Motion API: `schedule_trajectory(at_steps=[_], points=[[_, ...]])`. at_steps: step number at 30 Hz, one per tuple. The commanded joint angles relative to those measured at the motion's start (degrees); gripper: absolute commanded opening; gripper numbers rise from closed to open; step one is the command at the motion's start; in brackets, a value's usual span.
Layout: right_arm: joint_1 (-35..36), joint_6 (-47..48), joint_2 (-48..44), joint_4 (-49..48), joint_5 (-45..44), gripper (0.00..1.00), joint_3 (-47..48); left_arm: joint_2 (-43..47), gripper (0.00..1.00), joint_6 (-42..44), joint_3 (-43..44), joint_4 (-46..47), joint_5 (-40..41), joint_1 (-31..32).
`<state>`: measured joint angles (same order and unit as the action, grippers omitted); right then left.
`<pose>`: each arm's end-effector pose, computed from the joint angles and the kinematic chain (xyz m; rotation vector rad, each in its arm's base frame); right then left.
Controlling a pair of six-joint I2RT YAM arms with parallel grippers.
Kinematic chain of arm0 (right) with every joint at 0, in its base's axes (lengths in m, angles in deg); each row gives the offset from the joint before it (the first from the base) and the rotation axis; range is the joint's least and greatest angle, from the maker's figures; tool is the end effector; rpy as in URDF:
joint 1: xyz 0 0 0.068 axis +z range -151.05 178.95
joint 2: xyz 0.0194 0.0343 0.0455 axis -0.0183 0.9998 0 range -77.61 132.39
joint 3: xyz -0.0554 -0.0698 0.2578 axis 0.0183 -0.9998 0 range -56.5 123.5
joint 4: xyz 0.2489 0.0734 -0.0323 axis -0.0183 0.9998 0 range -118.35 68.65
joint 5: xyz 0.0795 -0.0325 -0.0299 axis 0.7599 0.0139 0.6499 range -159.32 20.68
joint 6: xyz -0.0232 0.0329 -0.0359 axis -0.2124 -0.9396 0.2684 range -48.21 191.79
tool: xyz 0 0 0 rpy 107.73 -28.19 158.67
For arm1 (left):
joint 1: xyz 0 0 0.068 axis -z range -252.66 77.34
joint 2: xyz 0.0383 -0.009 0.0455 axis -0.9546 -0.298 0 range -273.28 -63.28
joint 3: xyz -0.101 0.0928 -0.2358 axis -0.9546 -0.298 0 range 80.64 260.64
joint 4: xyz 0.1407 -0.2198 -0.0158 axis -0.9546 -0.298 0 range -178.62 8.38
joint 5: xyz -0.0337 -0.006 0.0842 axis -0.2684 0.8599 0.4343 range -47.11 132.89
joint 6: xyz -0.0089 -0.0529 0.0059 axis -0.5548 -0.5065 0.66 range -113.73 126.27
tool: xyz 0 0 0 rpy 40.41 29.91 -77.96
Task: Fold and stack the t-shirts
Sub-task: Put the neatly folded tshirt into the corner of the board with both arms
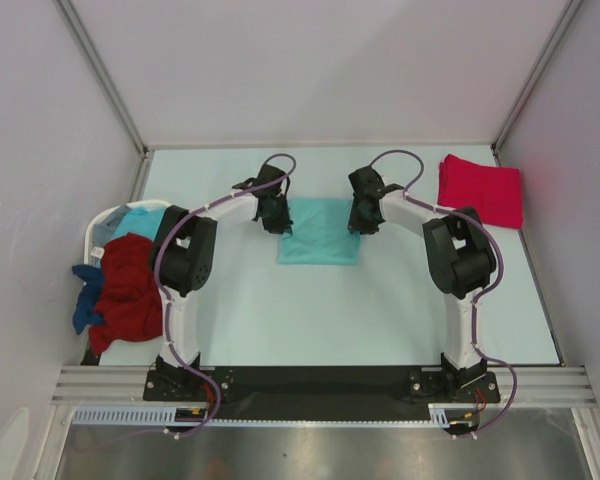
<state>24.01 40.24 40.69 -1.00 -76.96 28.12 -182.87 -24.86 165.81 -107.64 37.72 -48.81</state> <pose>0.3963 0.1801 0.1643 0.1943 2.6231 0.1675 0.4014 -0.1810 0.1589 -0.1388 2.6881 -0.4355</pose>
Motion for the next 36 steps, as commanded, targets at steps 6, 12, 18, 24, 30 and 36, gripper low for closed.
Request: schedule_trajectory(at_steps=[6, 12, 18, 24, 30, 36], points=[[0.52, -0.09, 1.5, 1.12, -1.15, 0.21, -0.68, 1.2, 0.02, 0.46, -0.53, -0.26, 1.21, -0.13], [0.61, -0.35, 1.14, 1.12, -1.41, 0.03, -1.21, 1.47, 0.0, 0.64, -0.61, -0.61, 1.65, -0.13], [0.78, -0.27, 0.09, 1.03, -2.73, 0.0, -1.91, 2.34, 0.0, 0.81, -0.44, -0.79, 2.7, 0.05], [1.13, 0.08, -2.19, 1.3, -4.66, 0.0, -1.92, 4.36, 0.0, 0.9, 1.22, -1.93, 4.47, 1.19], [1.57, 0.7, -4.74, 2.27, -7.03, 0.0, -0.77, 5.68, 0.0, 1.52, 6.49, -3.95, 5.08, 2.6], [1.66, 0.61, -7.38, 2.97, -8.97, 0.0, -0.6, 4.89, 0.0, 1.6, 12.2, -6.41, 4.99, 4.27]])
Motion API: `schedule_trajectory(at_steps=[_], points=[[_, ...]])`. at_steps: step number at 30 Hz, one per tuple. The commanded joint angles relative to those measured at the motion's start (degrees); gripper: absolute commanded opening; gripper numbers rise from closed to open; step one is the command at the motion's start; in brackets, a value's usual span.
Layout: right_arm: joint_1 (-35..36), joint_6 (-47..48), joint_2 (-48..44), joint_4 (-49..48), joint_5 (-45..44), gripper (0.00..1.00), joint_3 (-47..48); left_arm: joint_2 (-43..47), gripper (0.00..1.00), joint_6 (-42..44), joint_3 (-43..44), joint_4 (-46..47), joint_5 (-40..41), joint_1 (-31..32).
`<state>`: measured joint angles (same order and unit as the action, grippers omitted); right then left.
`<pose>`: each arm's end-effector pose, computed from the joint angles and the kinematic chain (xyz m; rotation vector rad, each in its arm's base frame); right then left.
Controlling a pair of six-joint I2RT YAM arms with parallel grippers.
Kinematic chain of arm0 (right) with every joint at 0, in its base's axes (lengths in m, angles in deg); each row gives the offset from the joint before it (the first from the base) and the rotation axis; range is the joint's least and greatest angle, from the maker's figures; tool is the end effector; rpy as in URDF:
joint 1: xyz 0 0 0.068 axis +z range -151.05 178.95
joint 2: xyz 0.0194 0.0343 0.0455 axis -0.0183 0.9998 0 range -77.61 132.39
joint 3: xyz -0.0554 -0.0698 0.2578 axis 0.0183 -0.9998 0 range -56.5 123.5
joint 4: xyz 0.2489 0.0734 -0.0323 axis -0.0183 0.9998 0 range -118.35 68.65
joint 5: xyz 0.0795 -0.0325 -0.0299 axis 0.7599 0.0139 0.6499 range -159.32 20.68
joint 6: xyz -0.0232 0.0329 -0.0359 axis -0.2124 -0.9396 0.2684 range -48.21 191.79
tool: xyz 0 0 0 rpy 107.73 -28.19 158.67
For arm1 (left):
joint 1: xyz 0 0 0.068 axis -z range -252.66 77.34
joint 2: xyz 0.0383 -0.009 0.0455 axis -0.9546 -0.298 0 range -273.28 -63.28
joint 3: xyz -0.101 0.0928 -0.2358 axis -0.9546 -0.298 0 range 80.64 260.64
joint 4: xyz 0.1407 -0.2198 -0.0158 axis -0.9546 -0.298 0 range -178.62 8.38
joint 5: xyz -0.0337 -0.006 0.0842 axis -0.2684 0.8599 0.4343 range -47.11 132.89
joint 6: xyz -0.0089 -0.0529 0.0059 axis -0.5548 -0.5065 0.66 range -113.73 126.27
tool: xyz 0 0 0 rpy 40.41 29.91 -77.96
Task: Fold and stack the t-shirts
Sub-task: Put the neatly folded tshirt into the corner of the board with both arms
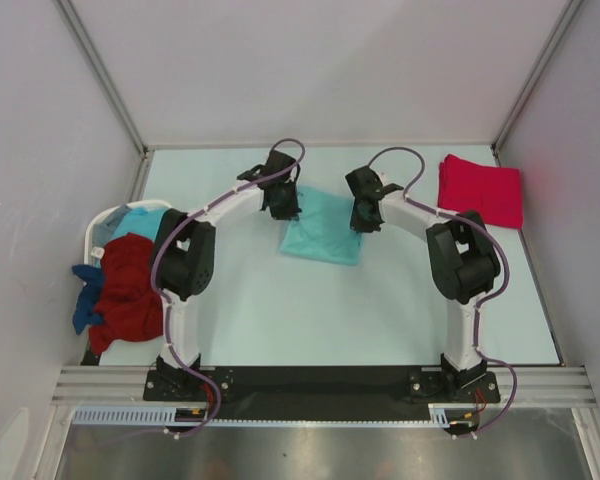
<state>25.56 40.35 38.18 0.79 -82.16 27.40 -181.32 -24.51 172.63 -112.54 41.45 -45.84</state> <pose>0.3855 0.1843 0.1775 0.1847 2.5876 0.0698 0.4014 -0.2040 0.2009 -0.0807 2.6180 -0.4029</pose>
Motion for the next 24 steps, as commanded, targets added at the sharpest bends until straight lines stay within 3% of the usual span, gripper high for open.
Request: schedule_trajectory(at_steps=[1, 14, 24], points=[[0.02, 0.68, -5.22, 1.18, -4.03, 0.0, 0.04, 2.91, 0.0, 1.25, 6.09, -2.04, 1.26, 1.73], [-0.6, 0.94, -9.7, 2.05, -6.23, 0.0, 0.39, -2.02, 0.0, 0.73, 19.8, -7.49, 1.25, 5.86], [-1.21, 1.38, -13.04, 2.58, -7.29, 0.0, 0.13, -2.72, 0.0, 0.55, 23.42, -9.78, 2.82, 7.8]])
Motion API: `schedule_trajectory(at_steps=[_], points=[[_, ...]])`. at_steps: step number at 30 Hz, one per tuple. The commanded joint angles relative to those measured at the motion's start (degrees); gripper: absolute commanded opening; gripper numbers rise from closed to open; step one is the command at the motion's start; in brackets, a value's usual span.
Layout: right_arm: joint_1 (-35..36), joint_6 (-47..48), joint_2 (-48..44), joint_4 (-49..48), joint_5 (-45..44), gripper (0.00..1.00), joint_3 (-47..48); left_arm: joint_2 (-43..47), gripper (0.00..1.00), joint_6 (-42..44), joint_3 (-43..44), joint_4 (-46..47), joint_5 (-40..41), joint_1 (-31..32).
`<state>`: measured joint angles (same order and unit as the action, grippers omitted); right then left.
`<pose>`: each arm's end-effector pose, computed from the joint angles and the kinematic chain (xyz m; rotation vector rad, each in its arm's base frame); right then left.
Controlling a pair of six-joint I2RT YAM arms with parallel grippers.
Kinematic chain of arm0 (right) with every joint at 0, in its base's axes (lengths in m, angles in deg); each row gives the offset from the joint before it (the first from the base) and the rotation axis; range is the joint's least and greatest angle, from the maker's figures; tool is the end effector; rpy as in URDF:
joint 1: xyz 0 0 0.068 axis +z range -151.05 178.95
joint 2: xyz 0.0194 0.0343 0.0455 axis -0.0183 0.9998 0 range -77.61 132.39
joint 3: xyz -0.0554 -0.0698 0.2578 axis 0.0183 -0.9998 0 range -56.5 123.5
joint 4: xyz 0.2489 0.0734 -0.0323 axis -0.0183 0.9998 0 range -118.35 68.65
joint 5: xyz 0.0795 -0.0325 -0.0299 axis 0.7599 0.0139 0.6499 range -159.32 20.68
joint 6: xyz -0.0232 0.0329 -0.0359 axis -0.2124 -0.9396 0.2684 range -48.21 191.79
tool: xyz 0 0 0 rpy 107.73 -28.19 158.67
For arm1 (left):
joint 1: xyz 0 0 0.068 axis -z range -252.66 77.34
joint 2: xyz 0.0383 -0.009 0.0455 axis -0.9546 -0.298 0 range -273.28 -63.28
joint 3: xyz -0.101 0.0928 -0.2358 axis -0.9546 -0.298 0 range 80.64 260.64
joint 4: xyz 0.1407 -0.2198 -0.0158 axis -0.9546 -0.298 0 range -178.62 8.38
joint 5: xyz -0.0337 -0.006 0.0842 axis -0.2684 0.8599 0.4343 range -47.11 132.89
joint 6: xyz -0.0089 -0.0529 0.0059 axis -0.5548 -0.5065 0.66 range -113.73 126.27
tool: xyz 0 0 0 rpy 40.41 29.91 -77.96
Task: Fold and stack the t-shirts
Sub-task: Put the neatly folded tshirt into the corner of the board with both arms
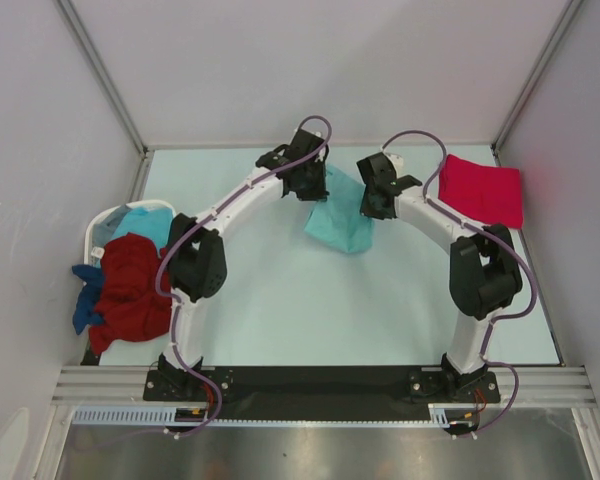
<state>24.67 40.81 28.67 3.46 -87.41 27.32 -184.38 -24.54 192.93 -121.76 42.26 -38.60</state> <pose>0.3709 0.1664 0.2412 0.2381 2.4409 0.0317 0.3970 -0.2690 0.2786 0.0759 2.4933 -0.5124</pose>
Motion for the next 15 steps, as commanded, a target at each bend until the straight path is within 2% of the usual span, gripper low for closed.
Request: schedule_trajectory(at_steps=[1, 7, 15], points=[[-0.31, 0.92, -3.54, -0.08, -2.04, 0.0, 0.13, 0.6, 0.0, 0.66, 3.11, -0.55, 2.2, 0.65], [-0.4, 0.57, -4.15, -0.35, -2.39, 0.0, -0.93, 0.87, 0.0, 0.84, 2.84, -0.73, 2.82, 0.65], [-2.34, 1.63, -4.94, -0.08, -2.13, 0.0, 0.3, -3.09, 0.0, 0.92, 13.04, -5.21, 3.17, 1.44]])
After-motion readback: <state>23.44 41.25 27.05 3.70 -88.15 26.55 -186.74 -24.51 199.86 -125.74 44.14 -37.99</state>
